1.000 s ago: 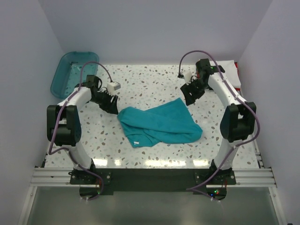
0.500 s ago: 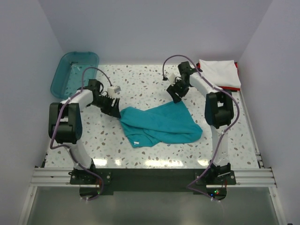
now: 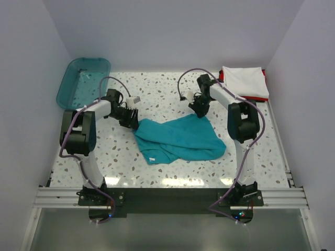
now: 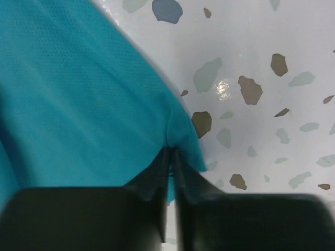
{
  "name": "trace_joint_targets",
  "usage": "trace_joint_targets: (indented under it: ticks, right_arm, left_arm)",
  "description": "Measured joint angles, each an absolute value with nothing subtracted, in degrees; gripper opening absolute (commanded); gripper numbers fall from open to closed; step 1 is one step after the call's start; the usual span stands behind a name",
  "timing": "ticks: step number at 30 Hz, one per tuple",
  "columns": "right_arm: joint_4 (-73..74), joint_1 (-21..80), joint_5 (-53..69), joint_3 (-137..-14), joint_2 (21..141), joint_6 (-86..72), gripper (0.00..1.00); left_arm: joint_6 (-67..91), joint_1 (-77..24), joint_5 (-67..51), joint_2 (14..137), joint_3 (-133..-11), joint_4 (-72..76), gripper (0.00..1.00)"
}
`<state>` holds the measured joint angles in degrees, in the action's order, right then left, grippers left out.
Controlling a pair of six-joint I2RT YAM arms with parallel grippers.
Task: Fold and stack the t-shirts
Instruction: Flatten the tshirt out
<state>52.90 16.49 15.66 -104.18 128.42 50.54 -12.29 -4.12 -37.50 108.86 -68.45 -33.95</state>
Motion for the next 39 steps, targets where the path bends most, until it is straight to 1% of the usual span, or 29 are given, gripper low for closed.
trace_joint_targets:
  ticks: [1,3,4,5,6,9,15,18,21,23,26,28,29,32,33,35,36,37,38,39]
  right_arm:
    - [53.7,16.5,15.6,-104.1,128.6,51.7,0.0]
    - [54.4,16.3,15.6,-104.1,128.6,52.4,0.0]
    - [54.7,16.2,15.6,-104.2,128.6,52.6,0.0]
    - [55.0,16.1,15.6,-104.3,128.6,52.6,0.0]
    - [55.2,15.7,15.6,-104.6,128.6,52.6,0.0]
    - [56.0,13.3,15.6,-106.9,128.6,51.4,0.0]
    - [54.6,5.5,16.3,-116.0,126.2,47.3,0.0]
    - [53.4,3.7,17.5,-119.5,122.5,44.3,0.0]
    - [50.1,3.4,17.7,-123.1,117.4,40.5,0.0]
    - [47.7,3.3,18.1,-125.1,114.2,38.2,0.0]
    - [42.4,2.8,19.2,-127.0,109.0,34.5,0.0]
    - [39.0,2.4,19.7,-126.7,105.3,32.5,0.0]
    - [37.6,2.2,20.5,-125.8,103.1,31.8,0.0]
    - [35.0,0.4,20.6,-118.1,95.2,32.0,0.0]
    - [35.0,-0.4,20.7,-114.3,92.0,32.5,0.0]
    - [34.9,-1.8,20.7,-106.2,85.8,34.7,0.0]
    - [34.9,-2.2,20.7,-100.1,81.6,36.7,0.0]
    - [35.6,-2.3,20.7,-93.4,77.0,39.0,0.0]
    - [37.4,-2.2,20.8,-87.4,72.8,41.6,0.0]
    - [39.2,-2.0,20.9,-83.1,69.8,43.4,0.04]
  left_arm:
    - [-11.6,-4.6,-37.7,109.2,-68.4,-33.7,0.29]
    - [-10.7,-5.4,-38.0,109.8,-68.5,-33.5,0.17]
    - [-10.9,-5.6,-37.9,110.0,-68.5,-33.6,0.07]
    - [-10.8,-5.7,-37.8,110.2,-68.8,-34.0,0.03]
    - [-11.0,-5.6,-37.4,110.2,-69.4,-34.2,0.0]
    - [-12.0,-4.8,-35.7,110.3,-74.1,-35.8,0.0]
    - [-16.1,-2.9,-32.0,110.8,-93.2,-37.8,0.0]
    - [-17.5,-3.2,-30.4,110.9,-103.4,-37.8,0.0]
    - [-17.8,-3.0,-28.0,110.8,-110.9,-36.6,0.0]
    - [-17.8,-2.6,-26.4,110.3,-114.4,-35.1,0.0]
    - [-18.5,-2.1,-25.3,107.9,-116.1,-31.9,0.0]
    - [-19.7,-2.1,-25.0,104.0,-113.2,-27.8,0.05]
    - [-20.9,-2.1,-25.1,100.9,-110.5,-26.0,0.06]
    - [-26.7,-1.5,-25.2,90.4,-101.1,-23.6,0.11]
    - [-29.0,-1.1,-25.6,86.7,-98.0,-23.6,0.19]
    - [-35.0,-0.4,-27.6,79.4,-92.1,-26.0,0.4]
    - [-37.3,-0.2,-28.4,76.4,-89.3,-27.4,0.5]
    - [-40.5,-0.1,-29.8,72.6,-85.7,-30.1,0.57]
    - [-43.2,-0.2,-31.3,69.1,-82.4,-33.7,0.7]
    - [-46.1,-0.3,-32.9,65.8,-78.5,-37.5,0.91]
